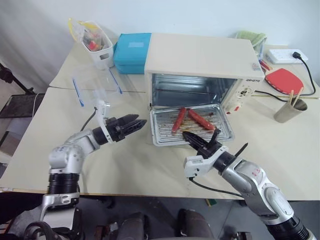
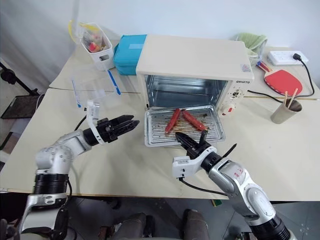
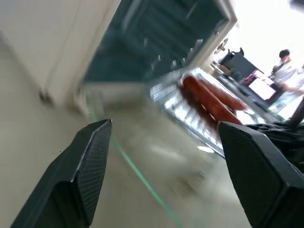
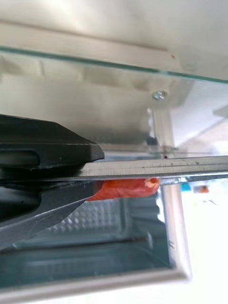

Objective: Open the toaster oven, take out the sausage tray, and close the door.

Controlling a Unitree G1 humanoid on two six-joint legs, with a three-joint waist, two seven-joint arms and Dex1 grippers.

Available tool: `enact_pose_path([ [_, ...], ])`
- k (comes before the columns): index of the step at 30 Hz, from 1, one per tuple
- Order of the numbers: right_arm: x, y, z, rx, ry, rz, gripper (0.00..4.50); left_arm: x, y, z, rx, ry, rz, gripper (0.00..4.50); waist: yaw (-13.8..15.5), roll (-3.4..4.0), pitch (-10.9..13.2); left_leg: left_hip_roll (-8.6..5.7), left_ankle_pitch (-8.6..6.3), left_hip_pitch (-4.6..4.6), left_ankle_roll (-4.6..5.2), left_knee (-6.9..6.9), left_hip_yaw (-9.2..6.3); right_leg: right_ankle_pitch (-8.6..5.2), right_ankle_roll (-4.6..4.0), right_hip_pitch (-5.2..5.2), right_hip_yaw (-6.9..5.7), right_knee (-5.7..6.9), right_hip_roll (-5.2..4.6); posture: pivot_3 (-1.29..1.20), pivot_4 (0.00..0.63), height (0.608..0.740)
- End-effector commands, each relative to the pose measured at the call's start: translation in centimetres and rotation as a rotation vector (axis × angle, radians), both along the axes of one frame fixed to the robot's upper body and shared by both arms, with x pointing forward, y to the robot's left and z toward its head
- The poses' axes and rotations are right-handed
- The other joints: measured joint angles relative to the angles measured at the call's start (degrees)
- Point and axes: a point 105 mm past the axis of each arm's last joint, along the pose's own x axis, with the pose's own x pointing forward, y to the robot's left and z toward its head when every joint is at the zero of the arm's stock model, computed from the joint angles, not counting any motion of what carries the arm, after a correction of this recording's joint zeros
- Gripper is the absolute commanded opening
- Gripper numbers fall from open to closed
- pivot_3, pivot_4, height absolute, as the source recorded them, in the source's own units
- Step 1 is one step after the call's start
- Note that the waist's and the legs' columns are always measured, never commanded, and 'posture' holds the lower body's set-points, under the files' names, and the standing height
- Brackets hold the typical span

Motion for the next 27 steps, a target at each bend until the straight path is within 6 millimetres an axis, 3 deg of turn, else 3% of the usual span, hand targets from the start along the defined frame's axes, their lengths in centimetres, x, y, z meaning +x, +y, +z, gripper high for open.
enact_pose_path([
  [1,0.0,0.9,2.3,0.025,-0.118,0.052,0.02,-1.1,-0.7,1.5,-0.052,0.081,-0.073,3.75,-0.05,0.00,0.00,0.00,0.00,0.00,0.00,0.00,0.01,0.00,0.00,0.00,0.01,0.00,0.00,0.00,0.150,0.740],
  [13,1.0,2.7,2.1,-0.005,-0.108,0.184,0.02,-1.6,-0.7,1.3,-0.169,0.250,-0.109,3.75,-0.18,0.00,0.00,0.00,0.03,0.03,-0.05,-0.03,-0.01,-0.01,-0.03,0.01,0.00,0.01,0.03,0.00,0.150,0.740],
  [16,1.0,2.9,2.0,-0.012,-0.099,0.204,0.00,-1.7,-0.4,0.6,-0.182,0.306,-0.102,3.23,-0.18,0.00,0.00,0.00,0.03,0.04,-0.06,-0.03,0.00,-0.01,-0.03,0.01,0.01,0.02,0.04,0.00,0.150,0.740],
  [25,0.6,3.6,2.0,-0.006,-0.089,0.272,0.00,-2.7,-0.7,-0.2,-0.262,0.429,-0.137,0.36,-0.20,0.00,0.00,0.00,0.04,0.05,-0.06,-0.03,-0.01,-0.01,-0.02,0.02,0.03,0.03,0.03,0.00,0.150,0.740],
  [27,0.6,3.8,2.1,-0.005,-0.091,0.282,0.00,-2.9,-0.9,-0.1,-0.284,0.452,-0.150,0.17,-0.22,0.00,0.00,0.00,0.04,0.05,-0.06,-0.03,-0.01,-0.01,-0.03,0.02,0.03,0.03,0.03,0.00,0.150,0.740],
])
